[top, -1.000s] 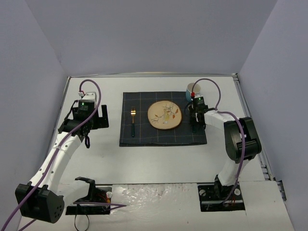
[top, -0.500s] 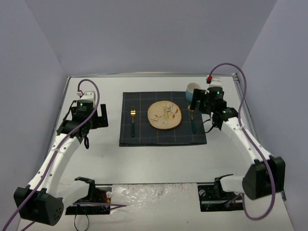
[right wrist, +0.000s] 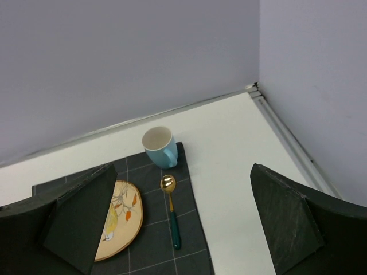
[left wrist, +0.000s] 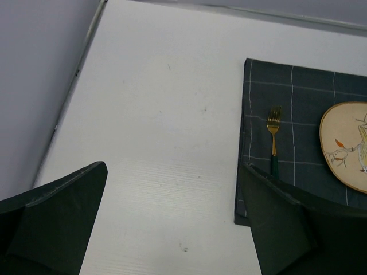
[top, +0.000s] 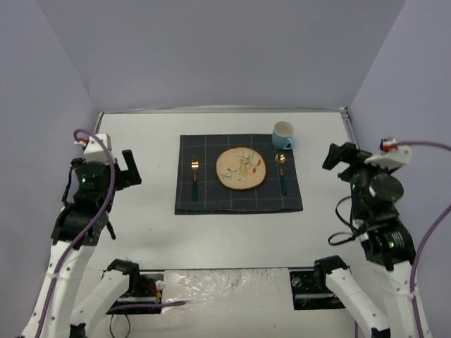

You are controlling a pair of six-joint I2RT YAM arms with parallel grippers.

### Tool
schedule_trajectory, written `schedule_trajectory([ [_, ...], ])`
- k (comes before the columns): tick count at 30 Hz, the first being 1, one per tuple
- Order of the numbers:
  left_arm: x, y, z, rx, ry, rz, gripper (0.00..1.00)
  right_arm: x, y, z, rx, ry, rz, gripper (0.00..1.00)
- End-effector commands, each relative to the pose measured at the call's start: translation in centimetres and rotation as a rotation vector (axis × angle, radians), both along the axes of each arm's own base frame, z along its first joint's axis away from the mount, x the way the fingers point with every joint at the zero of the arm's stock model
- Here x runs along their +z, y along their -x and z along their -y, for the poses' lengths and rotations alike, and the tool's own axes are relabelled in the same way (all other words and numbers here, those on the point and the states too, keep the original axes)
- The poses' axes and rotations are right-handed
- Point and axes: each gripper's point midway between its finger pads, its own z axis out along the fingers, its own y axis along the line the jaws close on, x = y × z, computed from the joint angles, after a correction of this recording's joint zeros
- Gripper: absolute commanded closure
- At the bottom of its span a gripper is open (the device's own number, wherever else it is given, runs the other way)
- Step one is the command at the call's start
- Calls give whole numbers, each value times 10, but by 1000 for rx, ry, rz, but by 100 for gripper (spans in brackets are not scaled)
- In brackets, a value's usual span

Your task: Set the dinner table for one person

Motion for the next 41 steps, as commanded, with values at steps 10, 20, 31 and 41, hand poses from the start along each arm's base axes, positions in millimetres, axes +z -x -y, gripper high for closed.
schedule_trajectory([
  [10,-7,17,-24,96,-22,197,3,-42,49,34,-132,23,64,0],
  [20,-11,12,-36,169,-43,191,3,-51,46,35,-138,27,70,0],
  [31,-13,9,-31,140,-39,188,3,-52,45,33,-122,38,62,0],
  [41,-13,6,-27,119,-31,187,3,-49,46,30,-105,44,71,0],
])
